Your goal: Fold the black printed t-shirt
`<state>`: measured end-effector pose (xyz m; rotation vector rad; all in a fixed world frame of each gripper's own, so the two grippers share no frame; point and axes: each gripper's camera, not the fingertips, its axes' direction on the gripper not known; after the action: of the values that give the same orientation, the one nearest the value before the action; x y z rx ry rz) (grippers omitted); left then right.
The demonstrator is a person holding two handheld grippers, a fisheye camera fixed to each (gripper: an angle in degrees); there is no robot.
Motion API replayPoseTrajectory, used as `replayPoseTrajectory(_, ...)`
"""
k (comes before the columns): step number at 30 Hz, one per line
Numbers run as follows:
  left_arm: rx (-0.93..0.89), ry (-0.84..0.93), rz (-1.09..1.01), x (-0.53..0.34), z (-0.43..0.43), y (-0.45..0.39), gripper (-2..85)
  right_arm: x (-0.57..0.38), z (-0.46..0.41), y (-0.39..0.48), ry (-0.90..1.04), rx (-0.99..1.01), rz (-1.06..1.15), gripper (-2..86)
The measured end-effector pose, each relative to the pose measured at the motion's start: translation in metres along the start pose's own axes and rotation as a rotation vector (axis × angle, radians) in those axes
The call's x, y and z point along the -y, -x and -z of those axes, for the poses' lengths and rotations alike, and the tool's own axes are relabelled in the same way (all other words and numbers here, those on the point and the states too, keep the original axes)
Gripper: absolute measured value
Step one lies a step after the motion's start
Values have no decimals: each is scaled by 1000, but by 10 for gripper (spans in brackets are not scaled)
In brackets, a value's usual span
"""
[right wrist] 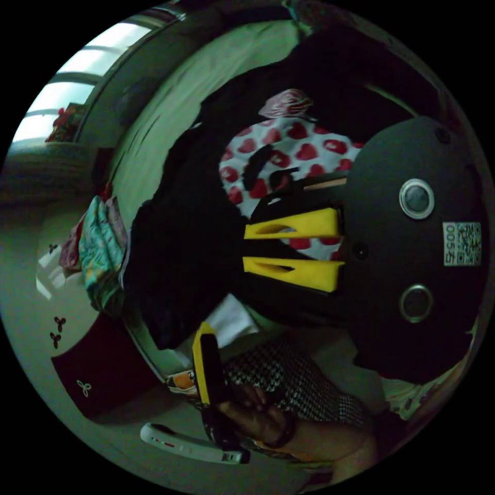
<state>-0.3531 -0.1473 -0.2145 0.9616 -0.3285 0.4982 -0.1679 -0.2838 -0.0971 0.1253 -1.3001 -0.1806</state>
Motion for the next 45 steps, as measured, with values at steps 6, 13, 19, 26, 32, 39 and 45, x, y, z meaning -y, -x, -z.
replayPoseTrajectory(6,24,5,47,42,-18,16,100,113,-33,21,-27,58,52,74)
replayPoseTrajectory(13,38,54,75,70,-52,22,110,212,-70,34,7,79,-27,81)
replayPoseTrajectory(19,58,76,49,87,-66,14,76,234,-112,33,124,-32,-18,74)
replayPoseTrajectory(26,40,32,-20,98,-66,-16,6,228,-71,-6,-11,25,-62,0)
replayPoseTrajectory(32,-62,-18,-90,104,-56,-60,0,191,-17,-66,-115,70,-127,-11)
replayPoseTrajectory(39,-152,101,-262,90,-82,-148,-4,112,3,-151,-41,-40,-242,19)
replayPoseTrajectory(45,-85,186,-262,85,-121,-207,-6,39,-1,-212,61,-52,-341,40)
